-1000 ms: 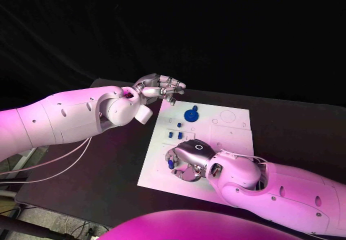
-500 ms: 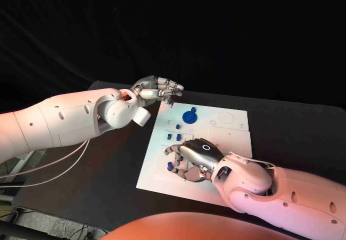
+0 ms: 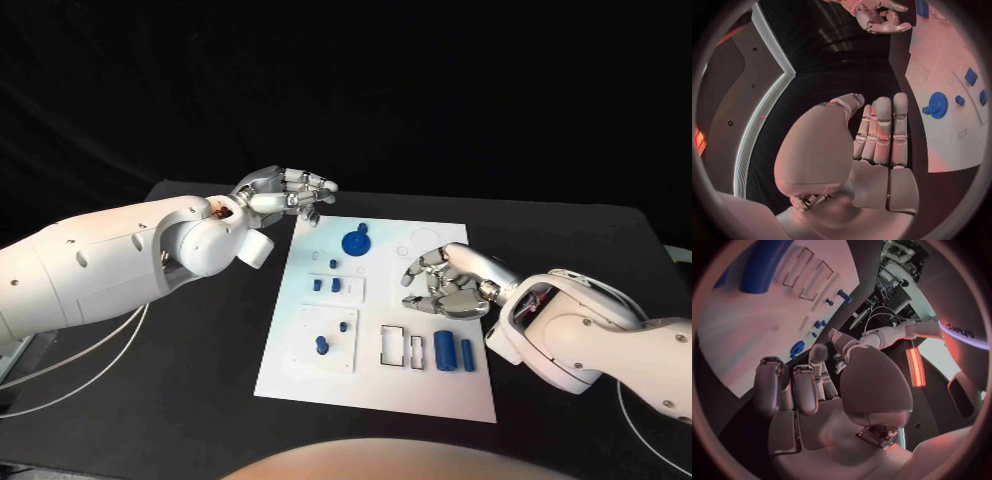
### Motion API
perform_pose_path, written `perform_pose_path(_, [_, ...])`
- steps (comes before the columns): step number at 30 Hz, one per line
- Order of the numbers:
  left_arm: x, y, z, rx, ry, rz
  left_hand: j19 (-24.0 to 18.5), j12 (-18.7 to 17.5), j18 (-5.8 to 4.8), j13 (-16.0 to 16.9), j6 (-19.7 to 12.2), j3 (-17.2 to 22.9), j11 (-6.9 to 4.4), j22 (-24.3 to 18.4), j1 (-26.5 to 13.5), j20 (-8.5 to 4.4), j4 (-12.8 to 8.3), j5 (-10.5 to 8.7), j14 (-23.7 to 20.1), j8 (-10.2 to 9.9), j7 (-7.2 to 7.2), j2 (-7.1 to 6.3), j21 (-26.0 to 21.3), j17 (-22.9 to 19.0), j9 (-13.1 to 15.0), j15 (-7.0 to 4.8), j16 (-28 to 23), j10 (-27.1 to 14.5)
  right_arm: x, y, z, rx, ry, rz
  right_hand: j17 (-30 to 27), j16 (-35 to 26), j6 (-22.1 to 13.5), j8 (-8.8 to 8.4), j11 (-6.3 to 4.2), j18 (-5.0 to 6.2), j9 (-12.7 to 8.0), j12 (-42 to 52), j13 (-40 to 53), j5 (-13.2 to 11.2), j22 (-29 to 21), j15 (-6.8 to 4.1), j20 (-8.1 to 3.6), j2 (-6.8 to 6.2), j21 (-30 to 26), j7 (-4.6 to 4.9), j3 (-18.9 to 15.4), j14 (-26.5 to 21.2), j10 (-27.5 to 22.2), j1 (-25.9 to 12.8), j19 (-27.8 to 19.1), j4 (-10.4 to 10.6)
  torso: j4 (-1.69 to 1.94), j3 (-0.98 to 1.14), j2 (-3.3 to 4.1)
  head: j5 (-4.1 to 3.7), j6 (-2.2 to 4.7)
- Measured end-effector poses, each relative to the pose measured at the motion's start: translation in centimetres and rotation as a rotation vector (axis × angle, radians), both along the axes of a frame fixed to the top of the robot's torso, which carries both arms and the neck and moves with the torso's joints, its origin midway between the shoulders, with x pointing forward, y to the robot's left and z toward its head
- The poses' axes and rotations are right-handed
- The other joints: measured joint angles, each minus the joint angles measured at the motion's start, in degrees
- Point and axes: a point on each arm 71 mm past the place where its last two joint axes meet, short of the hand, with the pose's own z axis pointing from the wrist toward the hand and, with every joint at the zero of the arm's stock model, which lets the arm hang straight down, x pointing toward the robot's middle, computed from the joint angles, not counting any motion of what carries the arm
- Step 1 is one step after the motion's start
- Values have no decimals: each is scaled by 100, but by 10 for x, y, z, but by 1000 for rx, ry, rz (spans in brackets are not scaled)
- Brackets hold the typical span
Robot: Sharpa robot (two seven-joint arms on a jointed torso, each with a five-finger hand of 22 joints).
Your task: Assemble the parts on the task board
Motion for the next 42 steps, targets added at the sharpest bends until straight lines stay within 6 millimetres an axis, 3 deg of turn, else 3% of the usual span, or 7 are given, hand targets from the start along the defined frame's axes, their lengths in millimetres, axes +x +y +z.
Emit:
perform_pose_path(3, [0,0,0,1,1,0,0,0,0,0,0,0,0,0,0,0,0,0,0,0,0,0,0,-2,0,0,0,0,-4,-24,-2,2,77,-54,270,137,-17,124,-11,0,167,853,1220,0,0,0,-20,29,189,-28,-93,0,489,-29,20,93,-14,-1,-7,-152,19])
perform_pose_path(7, [0,0,-1,2,2,0,0,0,0,0,0,0,0,0,0,0,0,0,0,0,0,0,0,-2,0,0,0,0,-14,-44,-4,-11,140,-97,304,220,-39,176,-15,0,310,1245,1847,0,0,0,-19,30,324,-49,-183,0,753,-30,19,183,-25,-2,-18,-341,48])
perform_pose_path(9, [-1,0,-2,3,3,-1,0,0,0,0,0,0,0,0,0,0,0,0,0,0,0,0,1,-2,0,0,0,0,-19,-52,-5,-26,161,-117,304,264,-39,215,-16,-86,348,1302,1939,22,-1,0,-19,-9,350,-49,-245,0,753,-69,19,214,-31,-2,-26,-393,55])
perform_pose_path(12, [-1,1,-2,4,5,-1,0,0,0,0,0,0,0,0,0,0,0,0,0,0,0,0,1,-2,0,0,0,0,-26,-62,-7,-57,182,-142,304,316,-39,227,-15,-87,408,1311,2008,22,-1,0,-19,-54,392,-49,-340,0,793,-177,18,309,-41,-3,-41,-472,51])
perform_pose_path(16, [-1,1,-3,6,6,0,0,0,0,0,0,0,0,0,0,0,0,0,0,0,0,0,1,-2,0,0,0,0,-33,-68,-10,-108,190,-164,304,364,-60,287,-36,-87,498,1347,2112,202,-1,0,-18,-60,505,-69,-460,0,814,-241,18,428,-57,-7,-57,-536,10])
perform_pose_path(28, [-2,0,-5,6,10,-3,0,0,0,1,0,0,0,-5,0,0,0,0,0,0,0,0,1,-1,1,0,0,0,-43,-62,-23,-210,194,-175,303,397,-79,331,-42,-87,626,1420,2292,201,4,-20,-18,-76,611,-89,-731,21,910,-286,17,666,-54,-13,-59,-599,-59])
perform_pose_path(42, [-2,1,-5,6,11,-6,0,0,0,1,0,0,0,-5,0,0,0,0,0,0,0,0,2,-1,1,0,0,0,-46,-43,-42,-262,203,-150,302,397,-80,375,-42,-87,758,1394,2260,277,3,-20,-38,-75,610,-89,-1093,21,910,-332,37,1028,-51,-8,-52,-548,-88])
